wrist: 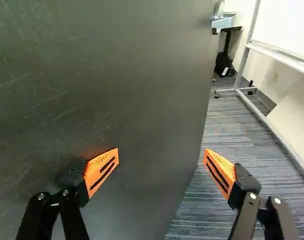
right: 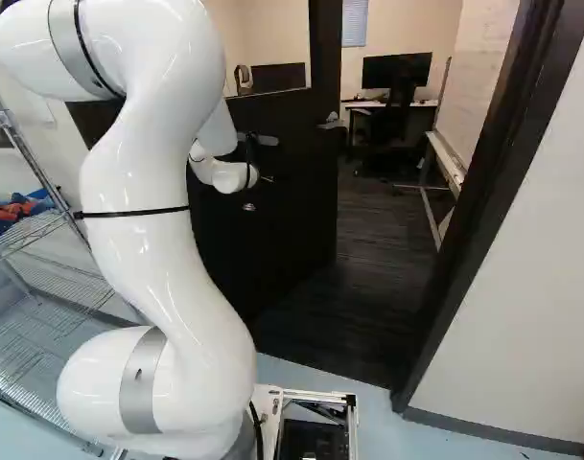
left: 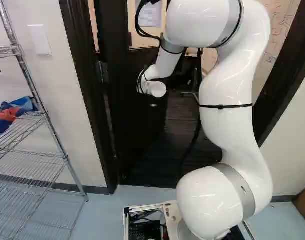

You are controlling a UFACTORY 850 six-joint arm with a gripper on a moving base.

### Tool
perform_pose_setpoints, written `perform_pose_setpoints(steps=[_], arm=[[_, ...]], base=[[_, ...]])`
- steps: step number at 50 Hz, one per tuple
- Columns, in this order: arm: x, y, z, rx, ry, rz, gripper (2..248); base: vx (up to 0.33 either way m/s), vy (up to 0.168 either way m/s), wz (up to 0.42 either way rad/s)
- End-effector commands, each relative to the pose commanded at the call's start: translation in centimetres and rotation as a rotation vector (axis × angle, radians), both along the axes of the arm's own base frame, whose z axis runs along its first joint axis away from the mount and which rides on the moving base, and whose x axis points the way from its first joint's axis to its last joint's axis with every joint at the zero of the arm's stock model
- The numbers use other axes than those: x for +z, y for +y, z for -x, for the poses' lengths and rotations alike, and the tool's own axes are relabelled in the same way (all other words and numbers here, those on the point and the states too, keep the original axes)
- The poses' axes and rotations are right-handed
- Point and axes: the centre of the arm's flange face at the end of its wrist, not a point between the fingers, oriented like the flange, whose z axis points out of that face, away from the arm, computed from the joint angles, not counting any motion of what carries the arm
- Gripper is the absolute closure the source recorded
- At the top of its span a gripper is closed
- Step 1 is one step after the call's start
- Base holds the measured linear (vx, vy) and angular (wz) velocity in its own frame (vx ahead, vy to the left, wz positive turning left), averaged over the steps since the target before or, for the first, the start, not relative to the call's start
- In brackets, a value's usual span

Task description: Open the door and move inside

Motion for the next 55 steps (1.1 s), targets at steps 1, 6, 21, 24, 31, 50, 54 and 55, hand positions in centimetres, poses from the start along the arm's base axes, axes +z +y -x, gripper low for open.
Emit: perform_pose_setpoints(steps=[1, 6, 21, 24, 31, 50, 54, 55], arm=[[0.0, 0.1, -0.1, 0.002, -0.001, 0.001, 3], [-0.1, 0.6, -0.6, 0.015, -0.005, 0.004, 3], [-0.2, 1.9, -1.7, 0.051, -0.015, 0.014, 3], [-0.2, 2.2, -1.9, 0.058, -0.017, 0.016, 3], [-0.3, 2.7, -2.1, 0.074, -0.02, 0.02, 3], [-0.4, 4.1, -2.6, 0.116, -0.028, 0.034, 3], [-0.4, 4.4, -2.7, 0.124, -0.03, 0.037, 3], [-0.4, 4.4, -2.8, 0.126, -0.031, 0.037, 3]], base=[[0.0, 0.0, 0.0], [0.0, 0.0, 0.0], [0.0, 0.0, 0.0], [0.0, 0.0, 0.0], [0.0, 0.0, 0.0], [0.0, 0.0, 0.0], [0.0, 0.0, 0.0], [0.0, 0.0, 0.0]])
